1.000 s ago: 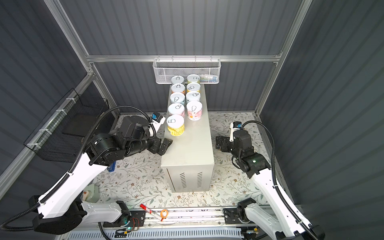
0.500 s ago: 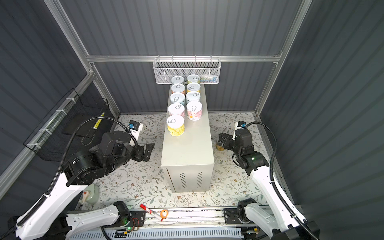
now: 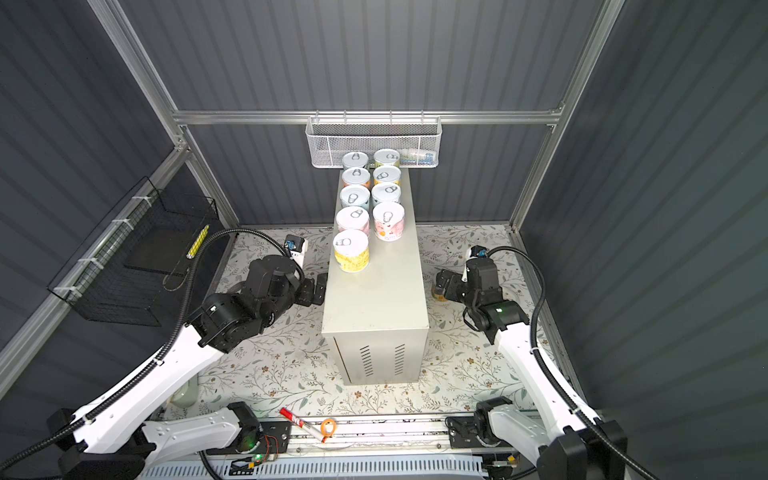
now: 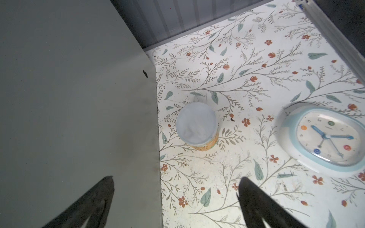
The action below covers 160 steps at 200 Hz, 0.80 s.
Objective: Place and organize the canned foods onto the counter
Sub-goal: 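Lower the right gripper toward a white-lidded can on the table while the left gripper settles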
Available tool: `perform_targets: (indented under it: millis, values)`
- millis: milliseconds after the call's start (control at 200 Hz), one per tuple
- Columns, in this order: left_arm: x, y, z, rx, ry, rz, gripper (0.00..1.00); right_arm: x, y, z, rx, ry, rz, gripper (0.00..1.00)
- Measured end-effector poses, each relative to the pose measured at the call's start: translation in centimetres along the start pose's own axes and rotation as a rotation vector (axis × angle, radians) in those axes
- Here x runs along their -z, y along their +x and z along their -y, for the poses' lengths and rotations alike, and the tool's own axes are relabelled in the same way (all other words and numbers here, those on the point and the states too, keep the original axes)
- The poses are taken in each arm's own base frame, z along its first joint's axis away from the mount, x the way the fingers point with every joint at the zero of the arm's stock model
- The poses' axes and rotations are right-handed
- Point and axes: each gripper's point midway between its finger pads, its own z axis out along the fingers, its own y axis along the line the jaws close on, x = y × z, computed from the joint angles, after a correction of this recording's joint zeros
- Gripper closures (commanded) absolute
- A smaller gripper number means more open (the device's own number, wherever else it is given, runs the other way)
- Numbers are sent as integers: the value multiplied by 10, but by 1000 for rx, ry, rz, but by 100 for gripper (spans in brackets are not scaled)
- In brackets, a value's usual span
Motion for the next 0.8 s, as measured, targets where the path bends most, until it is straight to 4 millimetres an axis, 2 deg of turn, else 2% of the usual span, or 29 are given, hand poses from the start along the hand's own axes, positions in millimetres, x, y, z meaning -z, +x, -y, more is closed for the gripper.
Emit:
perform_targets:
  millis: [120,235,405,525,640,800]
  values:
    - [-15,6,-17,60,-12,-12,2,-4,2,1,5,-6,-9,1]
    - [-21,13,-11,80,29,-24,2,-12,3,4,-1,-2,-24,1]
    - [-35,23,-3,113,74,-47,2,-41,17,15,-18,22,-99,1]
    - [-51,40,-11,159,74,-88,3,-55,25,20,-26,34,-140,1]
    - [-63,56,-20,213,82,-123,3,-65,24,21,-29,39,-154,1]
    - [-74,65,-29,318,119,-126,5,-80,24,22,-30,41,-171,1]
